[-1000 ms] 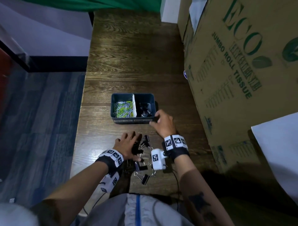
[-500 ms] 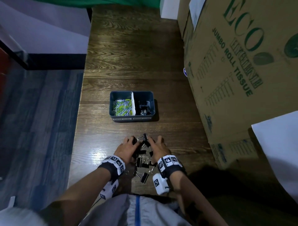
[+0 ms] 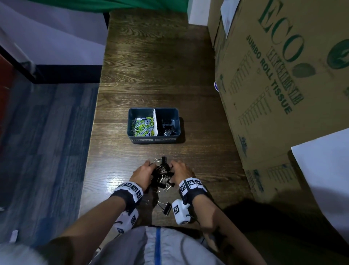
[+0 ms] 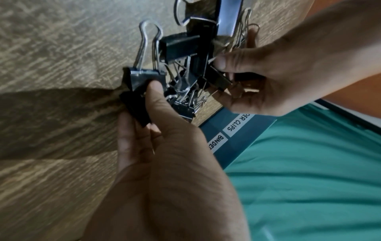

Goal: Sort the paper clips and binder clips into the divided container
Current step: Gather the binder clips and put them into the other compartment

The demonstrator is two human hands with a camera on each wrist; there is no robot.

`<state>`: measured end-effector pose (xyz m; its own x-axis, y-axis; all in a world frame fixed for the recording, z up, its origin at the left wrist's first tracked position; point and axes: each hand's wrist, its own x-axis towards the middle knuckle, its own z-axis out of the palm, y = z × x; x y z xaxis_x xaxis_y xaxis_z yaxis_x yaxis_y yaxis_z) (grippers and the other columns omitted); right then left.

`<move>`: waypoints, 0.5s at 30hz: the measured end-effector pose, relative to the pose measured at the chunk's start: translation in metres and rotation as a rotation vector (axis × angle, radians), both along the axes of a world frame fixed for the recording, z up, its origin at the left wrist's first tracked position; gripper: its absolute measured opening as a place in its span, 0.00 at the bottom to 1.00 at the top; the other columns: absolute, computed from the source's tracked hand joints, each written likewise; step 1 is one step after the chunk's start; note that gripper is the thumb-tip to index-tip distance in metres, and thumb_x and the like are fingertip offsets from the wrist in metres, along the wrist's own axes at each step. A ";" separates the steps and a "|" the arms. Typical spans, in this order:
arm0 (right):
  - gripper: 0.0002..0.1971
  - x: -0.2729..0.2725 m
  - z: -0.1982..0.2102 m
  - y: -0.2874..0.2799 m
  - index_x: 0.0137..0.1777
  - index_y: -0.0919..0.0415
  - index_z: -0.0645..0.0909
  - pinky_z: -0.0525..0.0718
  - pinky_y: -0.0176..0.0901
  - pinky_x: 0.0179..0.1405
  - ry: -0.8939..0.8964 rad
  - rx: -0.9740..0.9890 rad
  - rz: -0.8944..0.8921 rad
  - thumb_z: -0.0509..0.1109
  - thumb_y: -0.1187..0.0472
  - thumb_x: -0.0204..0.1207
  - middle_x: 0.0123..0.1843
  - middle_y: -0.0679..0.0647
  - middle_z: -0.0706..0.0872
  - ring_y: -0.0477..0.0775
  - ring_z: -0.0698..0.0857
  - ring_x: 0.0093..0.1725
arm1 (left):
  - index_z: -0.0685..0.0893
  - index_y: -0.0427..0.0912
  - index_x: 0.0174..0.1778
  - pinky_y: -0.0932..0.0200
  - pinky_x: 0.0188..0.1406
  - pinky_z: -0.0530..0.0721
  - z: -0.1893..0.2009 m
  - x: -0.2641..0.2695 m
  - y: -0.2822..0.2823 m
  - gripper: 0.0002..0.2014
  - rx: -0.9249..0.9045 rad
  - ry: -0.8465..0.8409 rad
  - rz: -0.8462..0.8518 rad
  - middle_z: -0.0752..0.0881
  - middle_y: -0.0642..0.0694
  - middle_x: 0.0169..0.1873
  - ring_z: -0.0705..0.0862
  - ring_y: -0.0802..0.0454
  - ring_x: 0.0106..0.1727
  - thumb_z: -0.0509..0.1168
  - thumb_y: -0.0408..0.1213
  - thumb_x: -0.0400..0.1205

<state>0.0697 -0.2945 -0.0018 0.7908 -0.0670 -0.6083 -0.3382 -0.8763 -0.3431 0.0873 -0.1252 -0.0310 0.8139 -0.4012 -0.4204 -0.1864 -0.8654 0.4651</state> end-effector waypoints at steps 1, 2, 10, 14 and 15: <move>0.26 -0.001 0.000 -0.001 0.64 0.50 0.78 0.79 0.51 0.60 -0.025 -0.006 -0.010 0.79 0.71 0.69 0.70 0.56 0.78 0.63 0.81 0.66 | 0.79 0.41 0.62 0.49 0.50 0.82 0.000 0.000 0.001 0.20 -0.006 -0.010 0.001 0.77 0.41 0.56 0.83 0.38 0.51 0.64 0.23 0.75; 0.21 -0.001 0.000 -0.003 0.60 0.52 0.80 0.78 0.48 0.58 -0.039 -0.012 -0.019 0.78 0.70 0.71 0.68 0.56 0.79 0.62 0.82 0.64 | 0.80 0.41 0.60 0.50 0.49 0.82 0.001 -0.001 0.002 0.19 -0.013 -0.018 -0.006 0.77 0.42 0.54 0.84 0.40 0.50 0.64 0.22 0.75; 0.08 -0.001 0.010 -0.013 0.46 0.60 0.88 0.75 0.37 0.39 -0.062 -0.016 -0.135 0.68 0.70 0.80 0.50 0.55 0.87 0.53 0.83 0.44 | 0.85 0.42 0.54 0.60 0.41 0.78 0.036 0.017 -0.009 0.15 -0.182 -0.176 -0.067 0.79 0.48 0.44 0.83 0.45 0.45 0.62 0.20 0.78; 0.08 0.009 0.022 -0.018 0.43 0.63 0.88 0.80 0.43 0.42 -0.018 0.042 -0.147 0.69 0.71 0.78 0.46 0.57 0.90 0.54 0.88 0.46 | 0.84 0.39 0.57 0.63 0.46 0.83 0.079 0.055 -0.036 0.14 -0.331 -0.310 -0.055 0.81 0.47 0.48 0.82 0.51 0.46 0.62 0.20 0.81; 0.08 0.014 0.026 -0.020 0.42 0.63 0.89 0.80 0.42 0.42 -0.030 0.054 -0.149 0.70 0.72 0.76 0.45 0.57 0.91 0.54 0.89 0.47 | 0.84 0.39 0.58 0.61 0.48 0.83 0.088 0.068 -0.043 0.14 -0.361 -0.331 -0.029 0.80 0.47 0.48 0.81 0.52 0.46 0.62 0.20 0.81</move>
